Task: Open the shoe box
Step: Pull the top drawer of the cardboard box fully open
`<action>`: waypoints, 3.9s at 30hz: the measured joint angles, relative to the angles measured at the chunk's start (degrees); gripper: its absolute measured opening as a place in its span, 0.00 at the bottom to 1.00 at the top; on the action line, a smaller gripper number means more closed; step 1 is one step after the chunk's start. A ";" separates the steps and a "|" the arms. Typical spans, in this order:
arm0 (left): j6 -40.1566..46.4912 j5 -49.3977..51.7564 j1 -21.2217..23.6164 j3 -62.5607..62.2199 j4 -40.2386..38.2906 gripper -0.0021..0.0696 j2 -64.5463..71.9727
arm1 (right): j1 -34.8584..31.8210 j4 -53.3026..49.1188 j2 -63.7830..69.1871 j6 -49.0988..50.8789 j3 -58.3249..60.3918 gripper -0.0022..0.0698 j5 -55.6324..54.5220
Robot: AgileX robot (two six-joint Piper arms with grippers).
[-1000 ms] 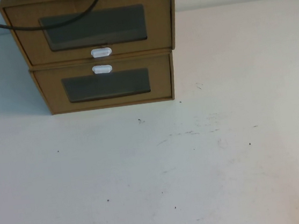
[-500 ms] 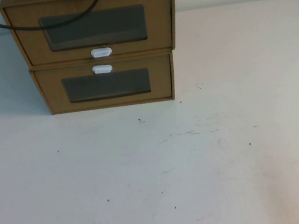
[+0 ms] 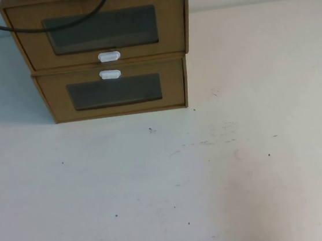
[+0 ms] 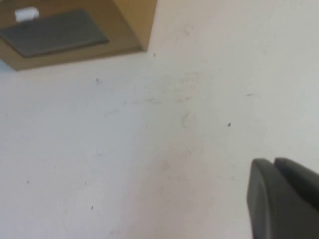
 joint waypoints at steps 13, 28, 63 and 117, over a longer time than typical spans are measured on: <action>0.00 0.00 0.00 0.00 0.00 0.02 0.00 | 15.89 -4.06 29.25 -7.23 -24.38 0.01 4.52; -0.40 0.00 0.00 0.00 0.00 0.02 0.00 | 46.37 -53.21 51.71 12.72 -41.37 0.01 -1.37; -1.70 0.18 0.00 0.00 -0.11 0.02 0.00 | 51.85 -131.84 80.94 51.82 -64.12 0.47 -8.80; -11.40 0.95 0.00 -0.30 -0.08 0.02 0.00 | 46.25 -132.28 86.21 50.73 -69.89 0.37 -18.60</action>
